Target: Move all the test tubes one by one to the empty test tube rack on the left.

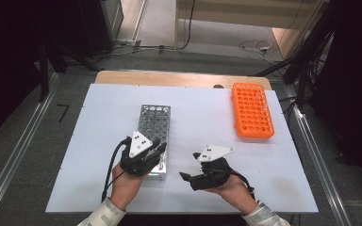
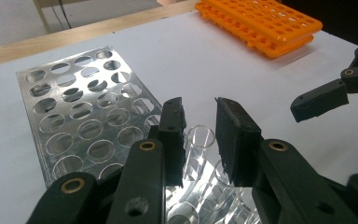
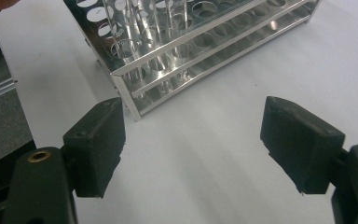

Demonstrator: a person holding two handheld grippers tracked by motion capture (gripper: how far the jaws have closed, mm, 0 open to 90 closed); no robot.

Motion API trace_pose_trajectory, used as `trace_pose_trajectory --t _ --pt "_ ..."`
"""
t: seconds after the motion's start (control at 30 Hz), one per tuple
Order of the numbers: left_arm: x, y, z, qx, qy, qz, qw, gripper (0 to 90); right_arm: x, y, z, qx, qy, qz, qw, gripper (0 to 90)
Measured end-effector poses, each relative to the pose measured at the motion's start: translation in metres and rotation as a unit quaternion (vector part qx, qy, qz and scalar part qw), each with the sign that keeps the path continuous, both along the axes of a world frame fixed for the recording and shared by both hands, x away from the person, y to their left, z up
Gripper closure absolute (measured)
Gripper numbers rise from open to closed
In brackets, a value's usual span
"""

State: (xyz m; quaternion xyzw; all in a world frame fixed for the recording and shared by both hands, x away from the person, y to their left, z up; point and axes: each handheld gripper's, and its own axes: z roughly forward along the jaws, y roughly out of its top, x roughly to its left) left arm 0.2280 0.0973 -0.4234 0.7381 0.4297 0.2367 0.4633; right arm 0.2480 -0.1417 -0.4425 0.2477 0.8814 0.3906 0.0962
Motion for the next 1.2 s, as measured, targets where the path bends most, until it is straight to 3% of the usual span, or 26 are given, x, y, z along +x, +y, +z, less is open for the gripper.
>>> trace_pose_trajectory --t 0.23,0.37,0.53,0.63,0.9,1.2 --pt "-0.006 0.002 0.008 -0.028 -0.007 -0.009 0.9996 61.6 0.007 -0.012 0.005 0.007 -0.012 -0.028 0.9995 21.3" --pt "-0.008 0.003 0.010 -0.034 -0.003 -0.005 0.9994 46.8 0.020 -0.029 0.006 0.009 -0.018 -0.069 0.9974 21.9" --pt "-0.007 0.004 0.010 -0.044 -0.007 0.011 0.9989 27.2 0.037 -0.052 0.009 0.008 -0.031 -0.118 0.9925 22.4" --pt "-0.007 0.007 0.010 -0.057 -0.012 0.015 0.9982 26.3 0.047 -0.065 0.011 -0.008 -0.050 -0.149 0.9876 22.9" --pt "-0.006 0.007 0.009 -0.055 -0.009 0.018 0.9983 26.4 0.071 -0.107 0.021 -0.012 -0.057 -0.199 0.9783 24.1" --pt "-0.004 0.007 0.008 -0.055 -0.009 0.018 0.9983 26.5 0.095 -0.154 0.027 -0.006 -0.054 -0.255 0.9654 25.3"
